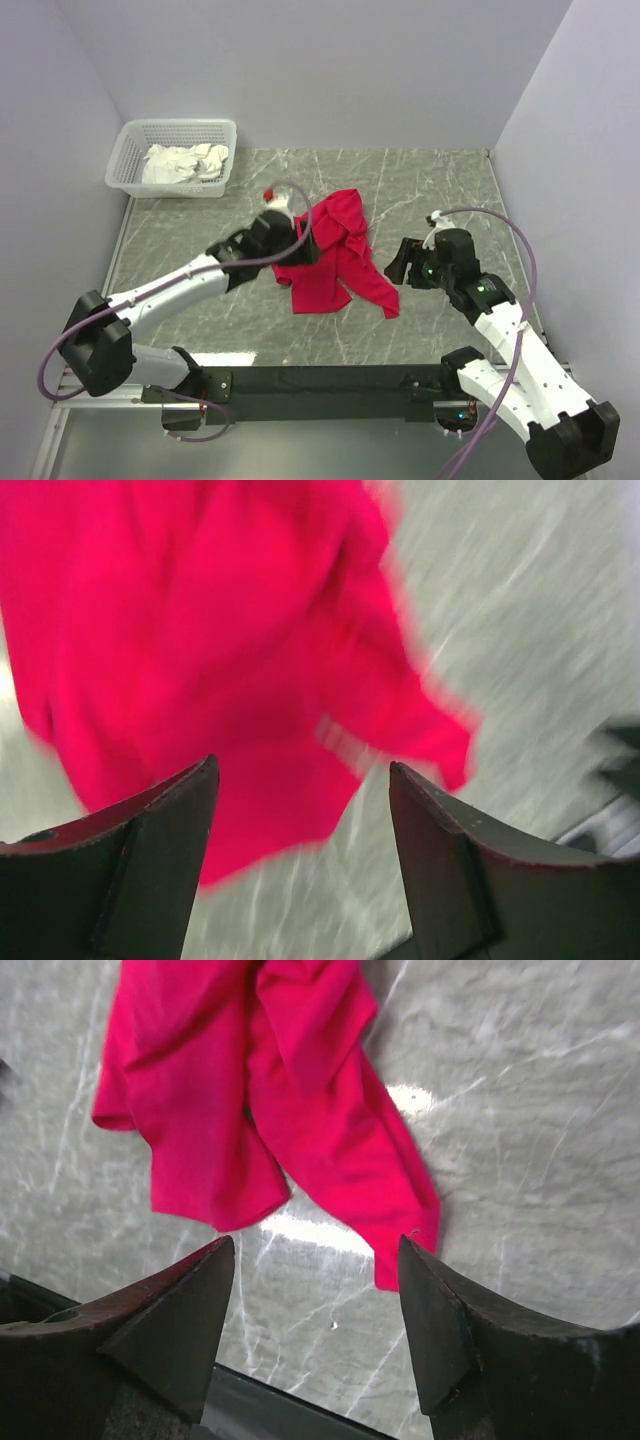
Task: Fold and stack the t-shirts
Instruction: Flatten the tshirt out
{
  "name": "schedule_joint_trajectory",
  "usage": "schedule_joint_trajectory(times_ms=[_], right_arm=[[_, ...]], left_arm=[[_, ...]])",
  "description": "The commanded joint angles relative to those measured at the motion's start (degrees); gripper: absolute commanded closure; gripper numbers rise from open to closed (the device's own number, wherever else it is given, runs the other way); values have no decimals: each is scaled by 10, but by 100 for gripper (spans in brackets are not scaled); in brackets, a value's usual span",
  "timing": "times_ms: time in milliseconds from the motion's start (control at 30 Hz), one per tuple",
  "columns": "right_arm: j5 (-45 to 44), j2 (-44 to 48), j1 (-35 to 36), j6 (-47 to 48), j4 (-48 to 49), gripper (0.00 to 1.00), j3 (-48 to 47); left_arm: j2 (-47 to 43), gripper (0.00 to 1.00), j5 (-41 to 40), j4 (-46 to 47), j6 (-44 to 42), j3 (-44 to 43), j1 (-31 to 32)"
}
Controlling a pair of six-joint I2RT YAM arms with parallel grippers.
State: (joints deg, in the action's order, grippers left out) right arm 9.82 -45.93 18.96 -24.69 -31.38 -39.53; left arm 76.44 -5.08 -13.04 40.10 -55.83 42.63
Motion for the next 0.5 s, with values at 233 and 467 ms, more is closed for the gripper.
schedule_joint_trajectory(times_ms=[233,467], right_arm=[[-50,-29,73,-35,4,33,27],[-59,-39,94,-35,-1,36,24]], left_arm=[[18,41,-73,1,115,125,60],[98,46,-78,-16,113,86,70]])
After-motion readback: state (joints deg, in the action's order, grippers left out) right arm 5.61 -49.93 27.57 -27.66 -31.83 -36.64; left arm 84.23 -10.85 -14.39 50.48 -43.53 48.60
